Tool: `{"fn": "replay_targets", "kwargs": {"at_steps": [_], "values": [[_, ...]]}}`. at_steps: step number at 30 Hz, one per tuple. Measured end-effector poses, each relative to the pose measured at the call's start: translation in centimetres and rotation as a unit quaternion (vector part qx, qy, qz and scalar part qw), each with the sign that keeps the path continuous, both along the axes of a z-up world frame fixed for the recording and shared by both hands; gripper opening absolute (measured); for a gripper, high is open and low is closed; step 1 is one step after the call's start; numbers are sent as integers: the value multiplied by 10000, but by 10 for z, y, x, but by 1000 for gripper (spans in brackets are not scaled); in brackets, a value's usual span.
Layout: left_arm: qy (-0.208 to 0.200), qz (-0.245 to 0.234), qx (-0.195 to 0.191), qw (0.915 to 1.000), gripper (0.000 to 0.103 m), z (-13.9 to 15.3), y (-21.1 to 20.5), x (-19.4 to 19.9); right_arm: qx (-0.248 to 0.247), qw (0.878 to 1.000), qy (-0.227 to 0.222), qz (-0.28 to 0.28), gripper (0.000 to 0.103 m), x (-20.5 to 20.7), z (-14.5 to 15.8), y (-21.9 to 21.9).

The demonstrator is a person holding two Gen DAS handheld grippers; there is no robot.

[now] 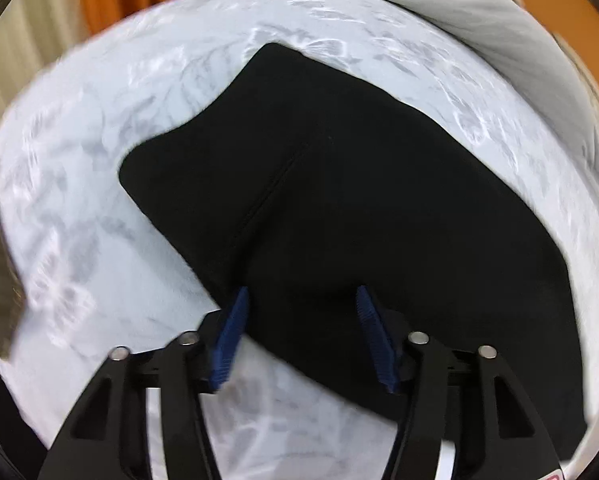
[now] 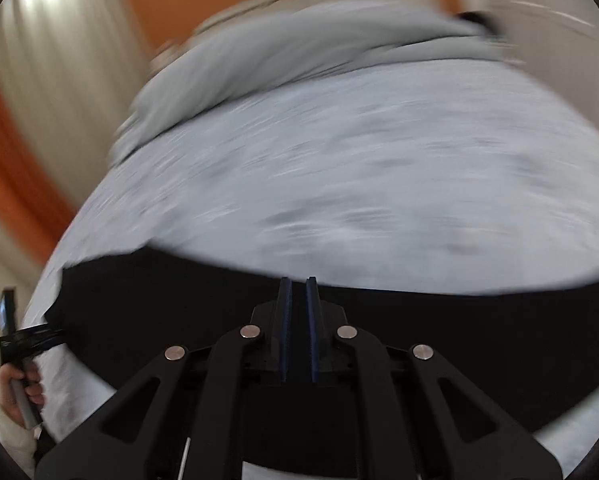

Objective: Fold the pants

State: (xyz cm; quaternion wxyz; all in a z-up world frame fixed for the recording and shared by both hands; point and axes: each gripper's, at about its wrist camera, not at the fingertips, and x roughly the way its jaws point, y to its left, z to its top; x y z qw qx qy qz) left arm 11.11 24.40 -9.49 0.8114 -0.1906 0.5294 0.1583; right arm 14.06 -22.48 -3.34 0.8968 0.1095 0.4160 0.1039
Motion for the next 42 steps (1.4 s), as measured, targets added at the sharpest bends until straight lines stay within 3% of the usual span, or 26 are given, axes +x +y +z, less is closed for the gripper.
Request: {"fn": "replay_targets", "kwargs": {"at_steps": [2,4,5,6,8,10,11,13,15,17,18,20,23,25,27,29,34,37,40,42], "values": [[118,-258,105,9995,54,-4,-4,-7,-26,9991,130,409,8,30,-6,51],[136,-245,-135,9995,57,-11,3,-13,-124,9968,235,756,9,67,-15,104],[127,-302,-179,9993,57,-11,4,-13,-132,9958,295,853,15,79,-20,122],[140,-401,-205,9989,57,-9,4,-13,-128,9946,380,955,34,94,-27,145],[86,-416,-366,9984,57,-9,10,-15,-261,9925,498,1084,61,116,-38,177],[81,-473,-372,9982,57,-9,11,-15,-651,9885,602,1221,54,127,-54,201],[103,-534,-312,9980,57,-9,10,-15,-882,9821,711,1503,19,131,-66,219],[135,-619,-228,9977,57,-9,7,-14,-1193,9771,686,1622,13,135,-77,235],[194,-758,-138,9968,58,-9,5,-13,-1414,9794,371,1392,7,146,-77,237],[208,-857,-116,9960,58,-9,3,-13,-1640,9835,210,728,7,161,-72,228],[188,-864,-153,9960,58,-9,4,-15,-1360,9896,115,459,7,162,-62,218],[78,-715,-474,9963,56,-4,13,-19,-448,9978,-142,465,7,143,-41,199],[-215,-349,-877,9953,55,10,38,-31,-420,9944,-408,877,7,93,-29,197],[-382,76,-806,9960,55,19,58,-35,-589,9919,-149,1117,2,82,-48,208],[-497,450,-825,9943,55,25,73,-38,-876,9902,282,1051,0,103,-78,223],[-547,541,-814,9937,55,29,75,-39,-727,9929,401,849,0,124,-91,222],[-669,284,-718,9948,57,37,53,-41,-507,9965,96,652,0,117,-56,218],[-757,53,-608,9953,59,40,30,-32,-929,9928,425,627,0,132,-90,224],[-858,-203,-337,9955,65,46,11,-25,-743,9966,204,306,3,132,-66,208],[-930,-335,-51,9951,67,50,-1,-19,-177,9994,40,298,3,117,-40,176]]}}
